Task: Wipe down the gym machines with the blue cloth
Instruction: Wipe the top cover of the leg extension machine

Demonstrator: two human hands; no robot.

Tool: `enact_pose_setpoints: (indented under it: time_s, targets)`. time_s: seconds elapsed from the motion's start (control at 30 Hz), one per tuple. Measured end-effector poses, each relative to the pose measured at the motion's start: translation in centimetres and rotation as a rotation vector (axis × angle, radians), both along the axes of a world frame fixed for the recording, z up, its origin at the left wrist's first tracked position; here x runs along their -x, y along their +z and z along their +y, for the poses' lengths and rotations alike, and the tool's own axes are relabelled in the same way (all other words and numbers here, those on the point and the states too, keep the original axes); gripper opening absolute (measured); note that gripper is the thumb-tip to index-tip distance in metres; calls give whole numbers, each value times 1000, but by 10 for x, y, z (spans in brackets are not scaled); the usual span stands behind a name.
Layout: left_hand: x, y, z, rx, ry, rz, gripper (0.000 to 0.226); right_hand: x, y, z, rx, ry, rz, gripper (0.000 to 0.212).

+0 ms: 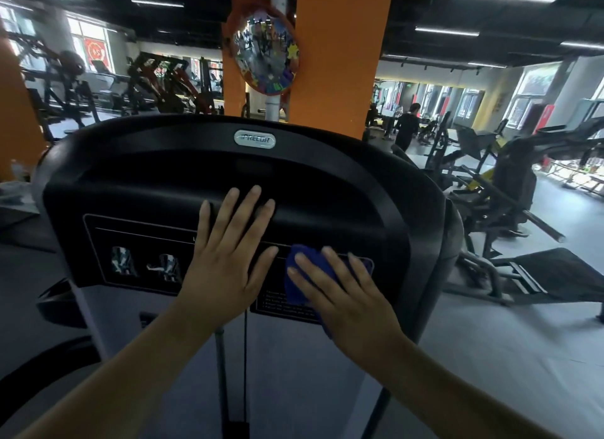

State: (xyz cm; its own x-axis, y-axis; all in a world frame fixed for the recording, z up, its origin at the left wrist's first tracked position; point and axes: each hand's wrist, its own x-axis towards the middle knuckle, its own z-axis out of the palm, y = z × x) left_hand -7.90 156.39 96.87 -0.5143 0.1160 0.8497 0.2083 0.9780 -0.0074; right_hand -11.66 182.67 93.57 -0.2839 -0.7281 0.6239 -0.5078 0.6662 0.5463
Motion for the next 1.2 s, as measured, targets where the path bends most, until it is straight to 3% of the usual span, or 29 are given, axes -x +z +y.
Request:
enact_pose_setpoints:
  time_s: [0.07, 0.23, 0.33, 0.4, 0.57, 0.73, 0.83, 0.9, 1.07, 1.2]
  targets:
    - [0, -6, 4, -5, 6, -1, 69, 0, 3, 3, -29, 37, 14, 91]
    - [5, -10, 3, -7, 17, 21, 69, -6, 18, -8, 114, 27, -52, 85]
    - [6, -12, 0, 4, 19, 24, 69, -8, -16, 9, -95, 24, -24, 89]
    - [6, -14, -1, 8, 23, 28, 69, -5, -2, 19, -142, 40, -4, 92]
    - [8, -18, 10, -61, 24, 32, 68, 1, 42, 29, 100, -43, 7, 80]
    - [6, -16, 21, -96, 12, 12, 73, 1, 18, 52, -179, -16, 31, 93]
    - [6, -14, 29, -73, 5, 13, 71, 2, 49, 49, -4, -33, 63, 75]
    - [7, -11, 36, -84, 3, 25, 70, 1, 48, 48, 69, -67, 75, 75]
    - [7, -7, 42, -68, 3, 23, 70, -3, 10, 69, -262, -73, 57, 97]
    - [7, -1, 42, -57, -4, 18, 67, 6, 71, 58, 19, -100, 75, 75]
